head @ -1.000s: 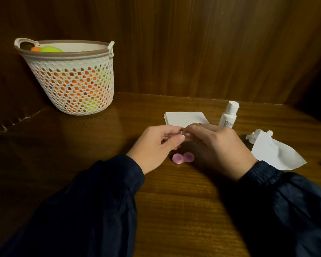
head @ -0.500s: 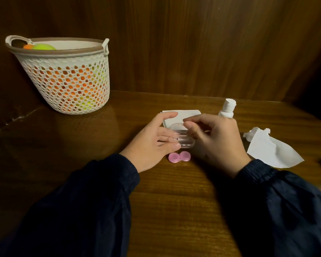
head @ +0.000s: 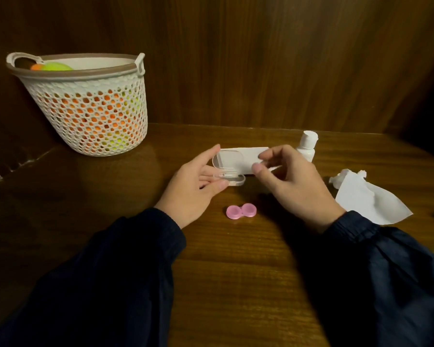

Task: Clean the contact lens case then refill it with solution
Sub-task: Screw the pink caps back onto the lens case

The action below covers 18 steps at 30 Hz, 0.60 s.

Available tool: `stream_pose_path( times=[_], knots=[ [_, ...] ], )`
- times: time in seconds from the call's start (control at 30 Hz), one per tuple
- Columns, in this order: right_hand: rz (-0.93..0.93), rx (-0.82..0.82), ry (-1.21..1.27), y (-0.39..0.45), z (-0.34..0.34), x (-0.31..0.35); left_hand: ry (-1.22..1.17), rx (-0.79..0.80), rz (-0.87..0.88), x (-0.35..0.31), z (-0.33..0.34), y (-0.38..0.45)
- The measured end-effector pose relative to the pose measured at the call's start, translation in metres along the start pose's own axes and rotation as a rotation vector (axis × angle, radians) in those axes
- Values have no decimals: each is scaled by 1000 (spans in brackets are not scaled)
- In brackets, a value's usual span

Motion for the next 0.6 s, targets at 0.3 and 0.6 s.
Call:
stream_pose_path(
  times=[0.3,0.6],
  knots=[
    [-123,502,-76,-11,4,-9,32,-42,-49,8,-4,2],
    [-88,172,56,-4,-6,-12,15,23,-29,1,1,-3]
  ],
)
Point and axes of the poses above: each hand's wrist, its own y-axis towards the middle knuckle, its own z-axis out of the palm, x = y × z, the point moved 2 cm from there along y, towards the middle knuckle, and after that the axes turned 12 degrees about -y, right-handed, at the moved point
